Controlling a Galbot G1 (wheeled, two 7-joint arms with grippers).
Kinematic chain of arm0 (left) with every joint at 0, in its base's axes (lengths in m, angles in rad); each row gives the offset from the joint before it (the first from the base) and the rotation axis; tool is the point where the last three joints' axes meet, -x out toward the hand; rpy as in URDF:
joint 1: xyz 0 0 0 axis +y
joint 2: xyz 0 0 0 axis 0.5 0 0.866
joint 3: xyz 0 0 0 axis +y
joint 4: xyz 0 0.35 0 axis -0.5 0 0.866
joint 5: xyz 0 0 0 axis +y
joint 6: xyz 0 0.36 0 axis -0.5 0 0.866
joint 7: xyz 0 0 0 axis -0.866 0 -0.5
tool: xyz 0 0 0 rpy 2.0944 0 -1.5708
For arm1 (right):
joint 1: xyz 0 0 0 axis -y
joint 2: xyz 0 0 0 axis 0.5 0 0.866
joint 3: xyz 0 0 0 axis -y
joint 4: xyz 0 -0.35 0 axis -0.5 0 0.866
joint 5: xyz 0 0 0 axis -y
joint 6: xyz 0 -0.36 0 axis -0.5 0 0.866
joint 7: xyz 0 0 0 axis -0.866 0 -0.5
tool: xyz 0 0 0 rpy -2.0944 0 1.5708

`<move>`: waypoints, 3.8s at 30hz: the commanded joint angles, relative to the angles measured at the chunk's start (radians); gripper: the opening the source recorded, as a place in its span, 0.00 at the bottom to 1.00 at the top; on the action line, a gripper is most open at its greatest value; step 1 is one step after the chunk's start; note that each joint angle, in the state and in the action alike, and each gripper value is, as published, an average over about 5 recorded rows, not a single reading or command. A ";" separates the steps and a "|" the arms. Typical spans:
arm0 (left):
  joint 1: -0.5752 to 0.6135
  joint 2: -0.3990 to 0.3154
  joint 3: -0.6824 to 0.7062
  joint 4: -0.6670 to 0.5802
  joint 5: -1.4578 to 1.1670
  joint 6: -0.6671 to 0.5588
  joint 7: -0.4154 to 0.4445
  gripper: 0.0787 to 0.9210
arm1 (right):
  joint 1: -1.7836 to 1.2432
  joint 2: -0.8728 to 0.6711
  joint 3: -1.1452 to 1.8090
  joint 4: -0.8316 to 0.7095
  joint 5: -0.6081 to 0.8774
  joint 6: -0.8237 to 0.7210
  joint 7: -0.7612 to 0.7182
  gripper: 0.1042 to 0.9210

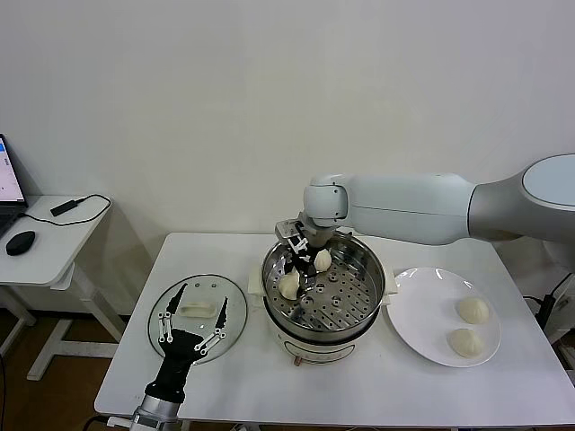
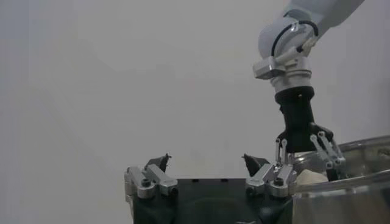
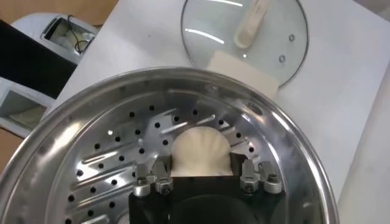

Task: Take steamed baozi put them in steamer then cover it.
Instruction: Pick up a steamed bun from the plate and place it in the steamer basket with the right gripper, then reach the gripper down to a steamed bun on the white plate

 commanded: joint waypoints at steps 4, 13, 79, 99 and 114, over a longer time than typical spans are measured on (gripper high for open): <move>0.002 0.001 -0.004 -0.003 0.000 0.000 0.000 0.88 | -0.025 0.010 0.010 -0.010 0.003 -0.001 0.018 0.69; 0.004 0.001 -0.007 -0.004 0.000 0.001 0.000 0.88 | 0.019 -0.070 0.041 0.061 -0.002 -0.009 -0.013 0.87; -0.003 -0.001 0.017 0.048 0.030 -0.004 0.001 0.88 | -0.423 -0.725 0.329 -0.125 -0.511 0.190 -0.215 0.88; -0.003 -0.002 0.013 0.052 0.030 -0.007 -0.001 0.88 | -0.448 -0.716 0.348 -0.137 -0.535 0.190 -0.233 0.79; -0.004 0.003 0.005 0.037 0.027 -0.001 -0.002 0.88 | -0.345 -0.710 0.304 -0.105 -0.532 0.209 -0.249 0.67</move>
